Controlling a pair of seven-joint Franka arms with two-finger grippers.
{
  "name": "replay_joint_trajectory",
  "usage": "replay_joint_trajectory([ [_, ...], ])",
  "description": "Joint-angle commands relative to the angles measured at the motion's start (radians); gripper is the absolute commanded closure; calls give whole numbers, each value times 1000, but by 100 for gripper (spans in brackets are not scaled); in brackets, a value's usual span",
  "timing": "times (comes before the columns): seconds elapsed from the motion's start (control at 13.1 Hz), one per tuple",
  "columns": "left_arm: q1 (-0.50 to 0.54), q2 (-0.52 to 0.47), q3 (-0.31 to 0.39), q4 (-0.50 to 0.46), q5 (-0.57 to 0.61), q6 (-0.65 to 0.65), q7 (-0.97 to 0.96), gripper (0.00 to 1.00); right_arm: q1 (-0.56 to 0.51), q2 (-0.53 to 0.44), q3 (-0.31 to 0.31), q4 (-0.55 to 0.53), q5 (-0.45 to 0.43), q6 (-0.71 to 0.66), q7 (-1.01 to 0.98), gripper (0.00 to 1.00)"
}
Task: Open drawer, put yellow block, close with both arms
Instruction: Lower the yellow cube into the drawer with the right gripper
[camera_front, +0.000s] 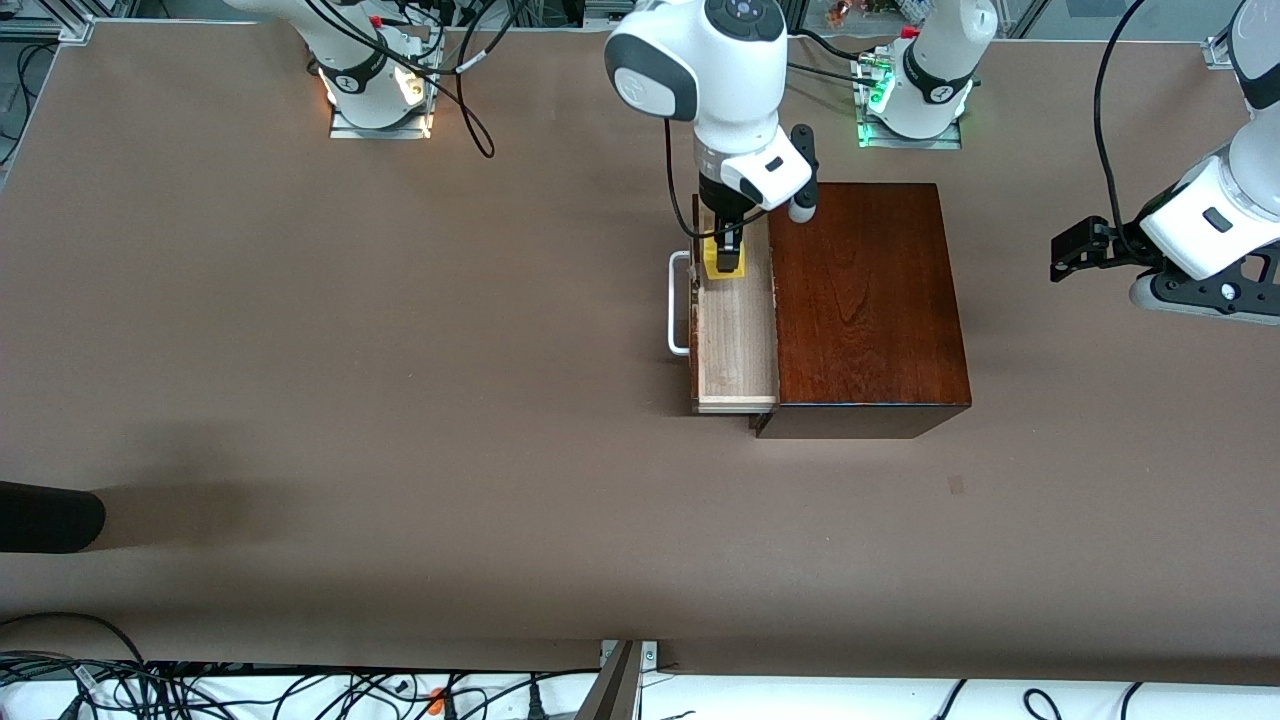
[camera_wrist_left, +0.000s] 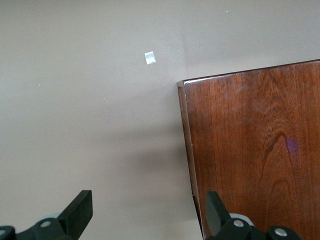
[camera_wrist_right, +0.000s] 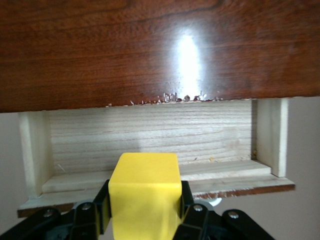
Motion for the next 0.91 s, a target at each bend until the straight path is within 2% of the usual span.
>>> replay_joint_trajectory([
  [0.0, 3, -9, -2, -10, -14, 3, 25, 0, 20, 61, 3, 43, -10, 7, -22, 74],
  [0.3, 6, -7, 0, -13, -16, -4, 28, 0, 30, 93, 3, 44, -11, 51, -21, 74],
  [0.84, 4, -7, 0, -13, -11, -8, 28, 0, 30, 105, -1, 41, -13, 42, -25, 74],
])
